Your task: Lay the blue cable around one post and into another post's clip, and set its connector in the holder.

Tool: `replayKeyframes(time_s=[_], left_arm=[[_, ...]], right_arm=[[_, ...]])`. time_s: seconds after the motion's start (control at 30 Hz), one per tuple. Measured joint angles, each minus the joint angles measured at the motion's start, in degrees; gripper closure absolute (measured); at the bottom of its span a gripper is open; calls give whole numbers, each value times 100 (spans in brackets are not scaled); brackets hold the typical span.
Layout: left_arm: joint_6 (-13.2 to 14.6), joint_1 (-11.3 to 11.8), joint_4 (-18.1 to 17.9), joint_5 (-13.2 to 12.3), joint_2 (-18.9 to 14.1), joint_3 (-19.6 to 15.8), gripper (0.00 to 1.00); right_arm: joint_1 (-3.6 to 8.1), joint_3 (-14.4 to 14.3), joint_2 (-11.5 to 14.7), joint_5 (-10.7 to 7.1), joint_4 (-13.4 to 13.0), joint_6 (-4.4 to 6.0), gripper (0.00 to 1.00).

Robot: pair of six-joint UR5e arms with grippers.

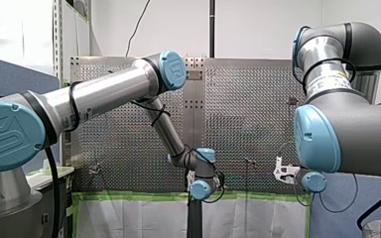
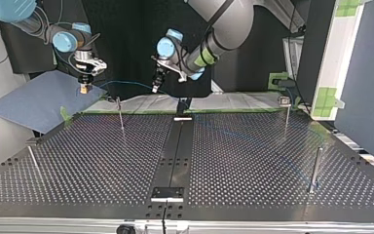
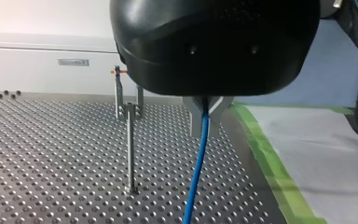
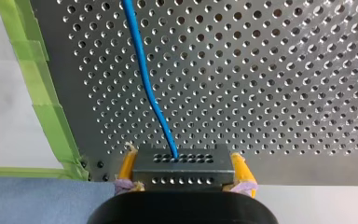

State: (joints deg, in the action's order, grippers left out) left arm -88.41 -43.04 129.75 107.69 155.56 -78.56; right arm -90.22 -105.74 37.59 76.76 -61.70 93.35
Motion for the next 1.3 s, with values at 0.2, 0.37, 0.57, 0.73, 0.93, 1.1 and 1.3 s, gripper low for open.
replayKeyframes(time_s=[0.2, 0.37, 0.57, 0.73, 0.93, 1.1, 1.3], left_arm=[[-267, -53, -85, -8, 7, 116, 100], [-504, -63, -57, -54, 28, 293, 100], [-642, -82, 116, -93, 230, 542, 100], [-734, -114, 293, -121, 385, 776, 100], [-833, -158, 380, -138, 414, 1057, 100], [-901, -193, 389, -146, 415, 1186, 100], [-951, -261, 446, -136, 416, 1314, 100]], right_arm=[[80, 3, 1, 7, 7, 29, 100], [147, 4, 1, 40, 25, 48, 100], [211, 46, 1, 149, 167, 0, 100], [274, 105, 3, 225, 337, -6, 100], [333, 239, 2, 242, 418, 71, 100], [361, 301, 0, 238, 405, 107, 100], [380, 362, -1, 220, 399, 137, 100]])
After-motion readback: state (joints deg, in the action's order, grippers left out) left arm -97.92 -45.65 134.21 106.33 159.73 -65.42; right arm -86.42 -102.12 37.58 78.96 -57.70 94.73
